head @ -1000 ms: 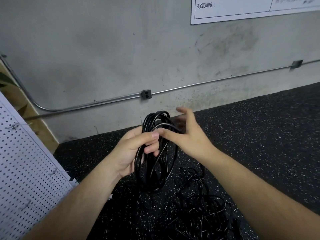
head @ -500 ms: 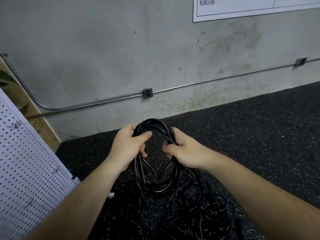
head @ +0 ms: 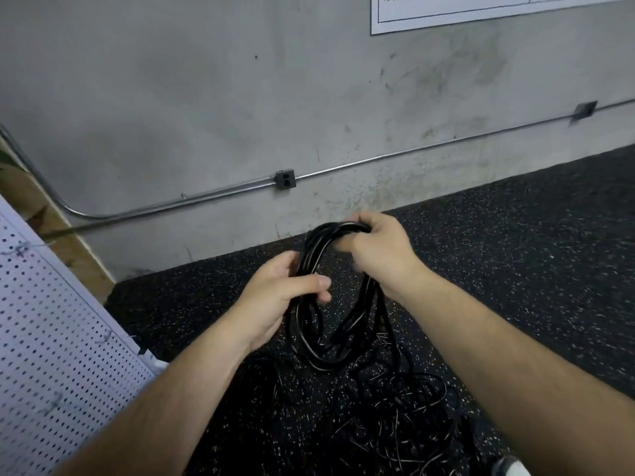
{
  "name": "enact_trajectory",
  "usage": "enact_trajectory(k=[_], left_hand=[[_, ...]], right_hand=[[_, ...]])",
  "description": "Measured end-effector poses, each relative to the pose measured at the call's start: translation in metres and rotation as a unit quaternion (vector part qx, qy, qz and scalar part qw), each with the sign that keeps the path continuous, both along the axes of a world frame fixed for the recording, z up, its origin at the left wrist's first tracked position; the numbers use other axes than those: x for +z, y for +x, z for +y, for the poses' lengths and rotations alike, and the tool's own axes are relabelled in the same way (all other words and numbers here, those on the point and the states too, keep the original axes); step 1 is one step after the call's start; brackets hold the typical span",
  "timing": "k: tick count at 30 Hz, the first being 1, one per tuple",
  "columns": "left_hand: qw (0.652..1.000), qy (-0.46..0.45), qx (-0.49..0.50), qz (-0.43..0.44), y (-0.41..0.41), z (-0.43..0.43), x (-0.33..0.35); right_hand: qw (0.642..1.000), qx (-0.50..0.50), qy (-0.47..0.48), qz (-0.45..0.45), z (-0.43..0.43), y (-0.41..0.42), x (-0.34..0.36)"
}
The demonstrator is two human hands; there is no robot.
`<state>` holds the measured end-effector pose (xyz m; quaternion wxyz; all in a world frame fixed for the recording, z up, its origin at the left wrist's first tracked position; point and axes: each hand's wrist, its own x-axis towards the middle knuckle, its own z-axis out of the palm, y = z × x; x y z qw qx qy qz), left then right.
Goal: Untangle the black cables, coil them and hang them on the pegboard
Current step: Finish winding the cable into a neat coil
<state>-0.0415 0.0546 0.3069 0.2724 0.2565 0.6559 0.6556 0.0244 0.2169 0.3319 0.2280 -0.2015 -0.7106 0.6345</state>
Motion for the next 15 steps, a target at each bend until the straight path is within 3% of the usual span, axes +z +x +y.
enact_trajectory(k=[3,6,9,12,15], left_hand=[[0.988,0.019,-0.116,-0.096,0.008,-0.002,-0.001],[0.963,0.042,-0.2,-0.174,0.011,-0.001,-0.007],[0.964,-0.002,-0.205,-0.167,0.02,0.001,-0.011],[0.987,-0.046,-0.127,-0.088,0.021,0.004,-0.017],[0.975,-0.158,-0.087,0.129,0.018,0.003,-0.022]], right_hand=[[0.987,-0.038,-0.15,0.039,0.012,-0.001,0.004],[0.981,-0.047,-0.184,0.034,0.015,-0.001,0.002],[0.975,-0.074,-0.207,0.019,0.024,0.0,0.004],[0.971,-0.098,-0.217,0.007,0.04,0.004,0.008],[0.973,-0.097,-0.209,-0.009,0.045,0.008,0.007]])
